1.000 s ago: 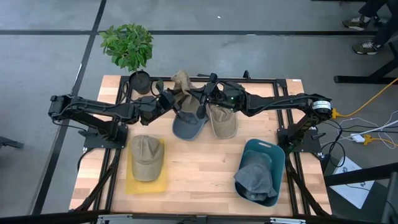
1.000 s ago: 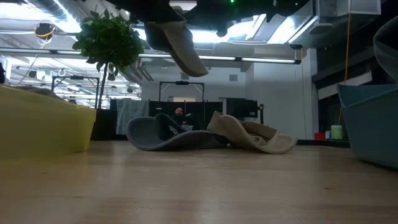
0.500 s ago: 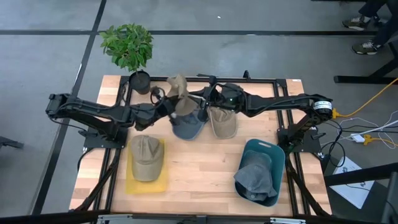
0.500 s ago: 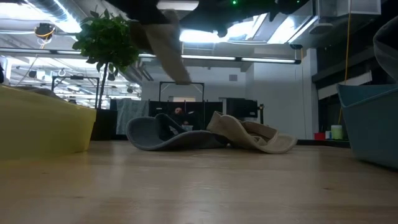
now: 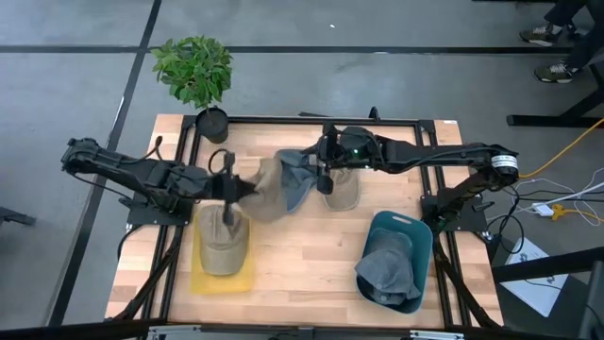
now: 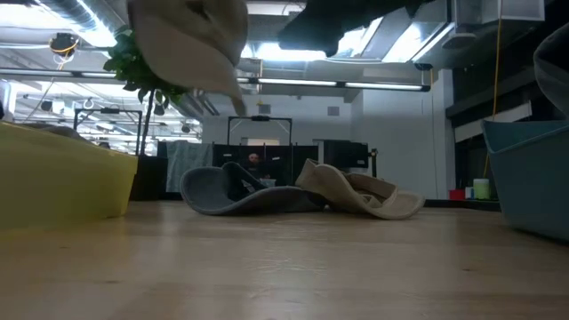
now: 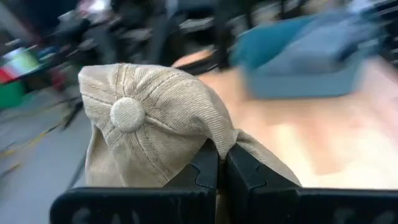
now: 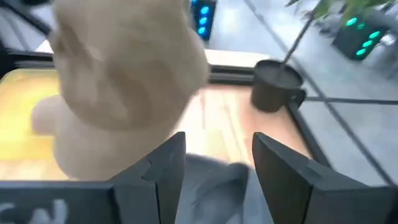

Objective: Pick & Place hat
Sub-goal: Put the left brown cap into the yellow bin

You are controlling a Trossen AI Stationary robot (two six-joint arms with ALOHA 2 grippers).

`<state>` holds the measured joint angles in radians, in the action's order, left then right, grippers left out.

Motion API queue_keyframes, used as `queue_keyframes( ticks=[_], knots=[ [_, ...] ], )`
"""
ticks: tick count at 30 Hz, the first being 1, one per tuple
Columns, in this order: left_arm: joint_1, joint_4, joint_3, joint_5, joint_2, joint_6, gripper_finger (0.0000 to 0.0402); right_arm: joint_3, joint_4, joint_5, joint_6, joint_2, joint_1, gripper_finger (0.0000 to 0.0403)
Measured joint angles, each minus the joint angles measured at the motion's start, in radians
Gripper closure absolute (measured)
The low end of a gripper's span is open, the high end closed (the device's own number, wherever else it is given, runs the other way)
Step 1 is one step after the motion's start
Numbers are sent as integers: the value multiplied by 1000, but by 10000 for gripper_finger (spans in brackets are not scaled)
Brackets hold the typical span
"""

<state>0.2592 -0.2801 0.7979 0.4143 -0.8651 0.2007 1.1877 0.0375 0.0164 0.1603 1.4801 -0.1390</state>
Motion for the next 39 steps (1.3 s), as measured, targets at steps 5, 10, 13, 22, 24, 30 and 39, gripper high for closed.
queue_keyframes(
  ticks=[5,10,13,22,24,30,39],
  knots=[
    [91,-2,0,-147,27,19,397,1,148,-20,11,-54,21,217],
    [201,-20,0,-168,54,-40,397,1,272,-14,28,-64,70,217],
    [281,-35,-4,-137,67,-95,397,1,347,20,6,-65,102,217],
    [481,-196,-6,-84,61,-384,397,1,395,88,-5,-65,172,217],
    [525,-224,-6,-56,55,-421,397,0,395,88,-3,-65,177,217],
    [656,-264,-56,56,56,-482,398,0,394,88,-3,-65,190,217],
    [770,-209,-237,193,177,-596,397,0,345,88,-18,-65,191,217]
  ],
)
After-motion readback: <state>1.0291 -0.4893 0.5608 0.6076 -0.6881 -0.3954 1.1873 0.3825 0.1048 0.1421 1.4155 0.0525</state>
